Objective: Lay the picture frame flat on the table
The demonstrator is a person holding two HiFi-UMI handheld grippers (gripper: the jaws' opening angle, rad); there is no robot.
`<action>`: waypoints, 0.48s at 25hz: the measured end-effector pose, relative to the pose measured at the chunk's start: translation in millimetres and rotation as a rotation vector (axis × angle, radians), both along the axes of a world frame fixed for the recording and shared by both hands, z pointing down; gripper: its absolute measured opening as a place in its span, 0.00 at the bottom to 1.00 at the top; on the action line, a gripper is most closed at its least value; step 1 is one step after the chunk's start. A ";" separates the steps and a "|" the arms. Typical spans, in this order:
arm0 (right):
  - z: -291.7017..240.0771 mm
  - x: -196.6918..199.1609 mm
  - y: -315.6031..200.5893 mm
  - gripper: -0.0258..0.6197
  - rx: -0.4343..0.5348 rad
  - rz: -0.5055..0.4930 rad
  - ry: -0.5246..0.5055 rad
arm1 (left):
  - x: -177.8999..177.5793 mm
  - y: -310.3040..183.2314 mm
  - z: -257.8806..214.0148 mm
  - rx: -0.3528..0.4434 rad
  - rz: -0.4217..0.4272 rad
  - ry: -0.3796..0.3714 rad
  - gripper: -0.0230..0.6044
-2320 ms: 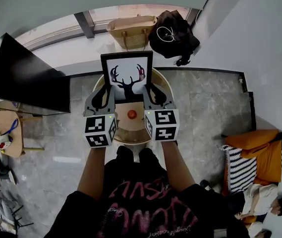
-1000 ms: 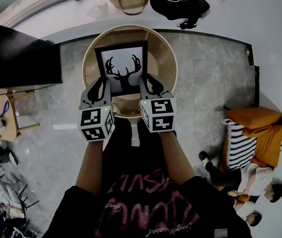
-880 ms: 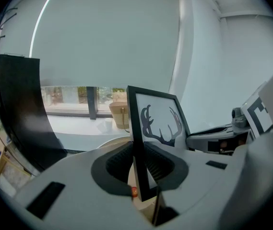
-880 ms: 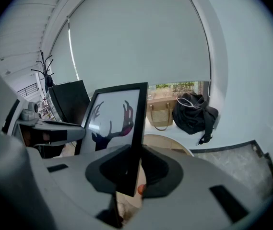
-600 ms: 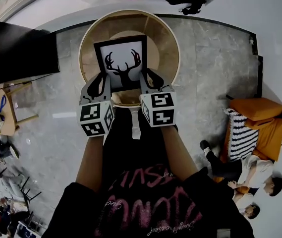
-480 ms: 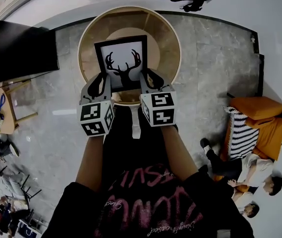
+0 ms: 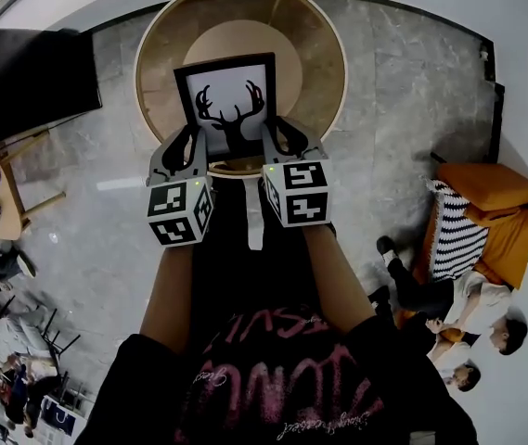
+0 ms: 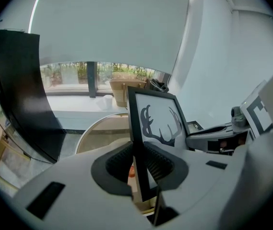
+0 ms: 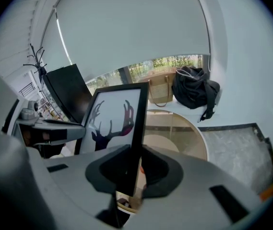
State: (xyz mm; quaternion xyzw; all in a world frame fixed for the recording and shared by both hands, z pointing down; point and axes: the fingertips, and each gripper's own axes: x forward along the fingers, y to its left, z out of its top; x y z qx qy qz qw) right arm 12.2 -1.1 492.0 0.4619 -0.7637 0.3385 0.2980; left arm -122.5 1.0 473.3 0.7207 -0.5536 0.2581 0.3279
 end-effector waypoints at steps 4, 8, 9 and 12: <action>23.7 1.5 10.5 0.17 -0.040 0.000 0.002 | 1.9 10.3 22.3 -0.037 0.005 -0.007 0.15; 46.0 -0.6 18.6 0.17 -0.075 -0.008 0.009 | -0.6 18.4 47.2 -0.079 -0.008 0.003 0.15; 52.2 -1.8 19.6 0.17 -0.083 -0.009 0.010 | -1.9 19.2 53.7 -0.087 -0.009 0.004 0.15; 69.2 -4.6 30.4 0.17 -0.119 -0.009 0.012 | -4.7 29.3 70.5 -0.120 -0.010 0.001 0.15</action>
